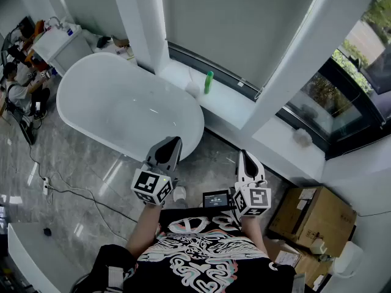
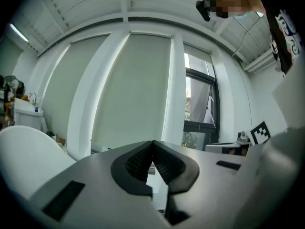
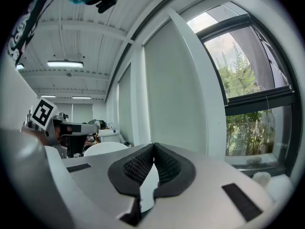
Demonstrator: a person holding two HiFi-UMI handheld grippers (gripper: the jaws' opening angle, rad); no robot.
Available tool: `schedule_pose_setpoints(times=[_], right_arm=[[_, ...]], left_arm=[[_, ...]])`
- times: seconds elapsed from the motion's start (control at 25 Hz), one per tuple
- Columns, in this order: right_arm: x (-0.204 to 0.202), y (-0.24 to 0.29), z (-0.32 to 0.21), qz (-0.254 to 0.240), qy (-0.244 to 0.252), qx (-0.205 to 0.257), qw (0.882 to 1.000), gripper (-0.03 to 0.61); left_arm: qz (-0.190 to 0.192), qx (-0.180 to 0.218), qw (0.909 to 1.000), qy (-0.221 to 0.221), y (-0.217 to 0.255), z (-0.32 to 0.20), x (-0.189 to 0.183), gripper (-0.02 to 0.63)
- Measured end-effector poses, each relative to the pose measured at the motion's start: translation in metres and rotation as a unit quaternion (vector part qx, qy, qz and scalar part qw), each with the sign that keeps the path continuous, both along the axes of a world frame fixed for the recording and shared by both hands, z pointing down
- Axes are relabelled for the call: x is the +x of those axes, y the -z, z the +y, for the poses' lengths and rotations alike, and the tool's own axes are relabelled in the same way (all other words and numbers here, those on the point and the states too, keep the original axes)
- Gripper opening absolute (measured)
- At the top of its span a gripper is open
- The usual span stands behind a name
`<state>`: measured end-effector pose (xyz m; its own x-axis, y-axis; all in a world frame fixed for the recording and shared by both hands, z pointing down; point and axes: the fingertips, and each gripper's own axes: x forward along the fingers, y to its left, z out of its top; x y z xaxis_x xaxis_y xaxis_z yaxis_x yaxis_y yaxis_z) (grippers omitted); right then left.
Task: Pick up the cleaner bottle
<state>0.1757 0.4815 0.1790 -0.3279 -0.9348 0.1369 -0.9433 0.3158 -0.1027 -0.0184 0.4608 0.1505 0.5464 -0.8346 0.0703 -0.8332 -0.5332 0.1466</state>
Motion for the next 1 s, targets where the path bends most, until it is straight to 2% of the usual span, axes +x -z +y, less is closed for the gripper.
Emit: schedule_pose_setpoints(times=[0.16, 0.48, 0.72, 0.8, 1.0], right_arm=[[0.007, 0.003, -0.001, 0.011, -0.003, 0.005, 1.0, 0.028], [0.02, 0.001, 0.001, 0.016, 0.011, 0.009, 1.0, 0.028], [0.022, 0.009, 0.007, -0.058, 0.047, 0.02, 0.997, 0.028], [0.023, 0.009, 0.006, -0.069, 0.053, 0.022, 0.996, 0.028], [0.022, -0.006, -0.007, -0.003, 0.05, 0.005, 0.999, 0.028]], left_arm=[[-0.025, 0.006, 0.9996, 0.014, -0.005, -0.001, 0.006, 0.015], [-0.031, 0.0, 0.9986, 0.043, -0.009, 0.009, 0.012, 0.017], [-0.031, 0.007, 0.9973, 0.066, -0.006, 0.018, 0.012, 0.017], [-0.031, 0.005, 0.9971, 0.07, -0.009, 0.017, 0.012, 0.017], [-0.03, 0.006, 0.9967, 0.076, -0.011, 0.01, 0.011, 0.017]])
